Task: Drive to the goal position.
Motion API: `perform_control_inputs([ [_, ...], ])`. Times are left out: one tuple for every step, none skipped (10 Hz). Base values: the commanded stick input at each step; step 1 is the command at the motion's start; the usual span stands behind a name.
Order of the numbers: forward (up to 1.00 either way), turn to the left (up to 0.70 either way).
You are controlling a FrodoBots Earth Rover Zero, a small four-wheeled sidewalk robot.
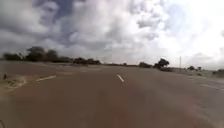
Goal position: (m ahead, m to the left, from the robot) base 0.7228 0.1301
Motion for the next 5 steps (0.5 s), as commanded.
perform_control_inputs([
  [1.00,0.00],
  [1.00,0.00],
  [1.00,0.00],
  [1.00,0.00],
  [1.00,0.00],
])
